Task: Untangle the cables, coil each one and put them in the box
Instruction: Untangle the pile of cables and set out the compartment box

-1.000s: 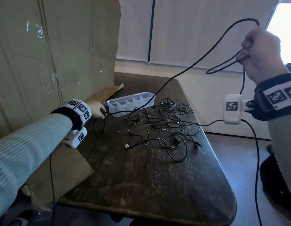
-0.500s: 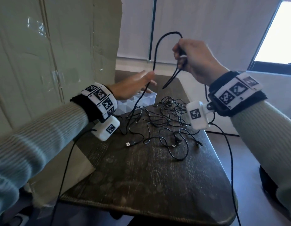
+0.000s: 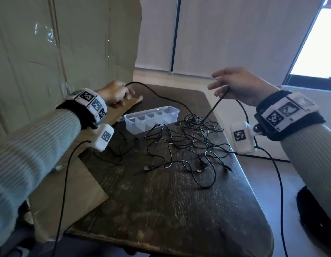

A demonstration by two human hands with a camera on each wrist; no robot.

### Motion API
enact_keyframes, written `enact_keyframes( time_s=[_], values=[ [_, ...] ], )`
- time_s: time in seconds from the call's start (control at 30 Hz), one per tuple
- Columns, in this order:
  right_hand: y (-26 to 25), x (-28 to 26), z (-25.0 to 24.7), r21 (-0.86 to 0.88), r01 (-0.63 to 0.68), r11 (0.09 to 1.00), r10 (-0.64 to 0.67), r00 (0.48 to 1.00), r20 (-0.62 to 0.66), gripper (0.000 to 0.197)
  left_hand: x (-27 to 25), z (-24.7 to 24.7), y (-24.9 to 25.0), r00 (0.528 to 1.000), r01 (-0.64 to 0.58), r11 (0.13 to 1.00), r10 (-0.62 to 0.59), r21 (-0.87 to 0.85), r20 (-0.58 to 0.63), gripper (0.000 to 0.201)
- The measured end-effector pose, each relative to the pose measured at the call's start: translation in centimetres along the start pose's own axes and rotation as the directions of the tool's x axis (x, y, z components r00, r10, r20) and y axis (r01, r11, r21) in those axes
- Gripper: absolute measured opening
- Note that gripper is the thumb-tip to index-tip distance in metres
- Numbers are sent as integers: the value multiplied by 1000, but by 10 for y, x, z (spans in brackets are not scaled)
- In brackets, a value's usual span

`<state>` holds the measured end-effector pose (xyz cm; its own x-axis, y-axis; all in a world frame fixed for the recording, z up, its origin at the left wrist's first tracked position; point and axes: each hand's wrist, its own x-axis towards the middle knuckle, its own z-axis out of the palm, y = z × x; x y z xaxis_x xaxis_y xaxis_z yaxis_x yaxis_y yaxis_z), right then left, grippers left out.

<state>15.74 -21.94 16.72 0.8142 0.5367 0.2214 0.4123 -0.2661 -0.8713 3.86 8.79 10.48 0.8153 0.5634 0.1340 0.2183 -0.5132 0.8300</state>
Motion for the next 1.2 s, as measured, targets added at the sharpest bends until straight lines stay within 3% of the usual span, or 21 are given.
enact_keyframes(
  time_s=[0.13, 0.2, 0.27, 0.37, 0.47, 0.6, 0.67, 0.7, 0.8, 0.83, 0.87, 0.9, 0.93, 1.0, 1.03, 1.13, 1.2],
  values=[
    [6, 4, -5, -18, 21, 1000, -22, 999, -36, 28, 3, -11, -27, 984, 171, 984, -169, 46, -55, 34],
    [4, 4, -7, -64, 13, 998, -16, 999, -50, 27, 0, -11, -29, 982, 186, 982, -186, -8, -43, 33],
    [-2, 2, 1, -144, 30, 989, -37, 998, -41, 27, -7, -3, -18, 992, 125, 986, -120, -114, 47, 33],
    [-16, -3, 29, -256, 120, 959, -107, 992, 65, 30, -21, 19, 15, 972, -58, 977, 103, -204, 213, 30],
    [-33, -3, 53, -243, 192, 951, -161, 977, 139, 33, -38, 45, 44, 901, -171, 946, 263, -274, 345, 20],
    [-44, -3, 62, -54, 172, 984, -157, 964, 214, 42, -57, 69, 55, 716, -209, 904, 402, -374, 571, 73],
    [-45, -5, 58, 63, 139, 988, -150, 958, 243, 41, -59, 75, 50, 666, -144, 895, 403, -422, 627, 78],
    [-45, -6, 53, 121, 119, 986, -144, 962, 232, 40, -59, 76, 49, 678, -110, 890, 392, -442, 621, 69],
    [-36, -7, 30, 219, 64, 974, -107, 976, 191, 37, -56, 69, 46, 807, -160, 924, 325, -348, 492, 26],
    [-32, -10, 22, 134, 57, 989, -82, 978, 193, 36, -54, 64, 44, 839, -195, 936, 313, -292, 445, 22],
    [-28, -12, 13, -56, 77, 995, -64, 977, 204, 36, -51, 57, 42, 863, -217, 942, 309, -257, 401, 21],
    [-25, -14, 6, -322, 104, 941, -30, 974, 226, 39, -48, 50, 41, 884, -234, 944, 307, -235, 352, 20],
    [-23, -17, 0, -546, 118, 830, 22, 970, 244, 44, -45, 44, 40, 902, -260, 943, 314, -209, 295, 19],
    [-23, -22, -4, -748, 91, 657, 117, 968, 221, 60, -42, 34, 42, 913, -343, 929, 364, -136, 186, 13],
    [-26, -27, -2, -760, 87, 644, 110, 973, 205, 66, -41, 32, 45, 904, -390, 915, 402, -105, 144, 12],
    [-35, -40, 6, -738, 201, 644, -81, 977, 196, 77, -42, 26, 54, 867, -497, 868, 497, -20, 30, 17],
    [-42, -53, 7, -761, 252, 598, -48, 959, 279, 96, -42, 22, 59, 843, -535, 842, 537, 68, -18, 17]
  ],
)
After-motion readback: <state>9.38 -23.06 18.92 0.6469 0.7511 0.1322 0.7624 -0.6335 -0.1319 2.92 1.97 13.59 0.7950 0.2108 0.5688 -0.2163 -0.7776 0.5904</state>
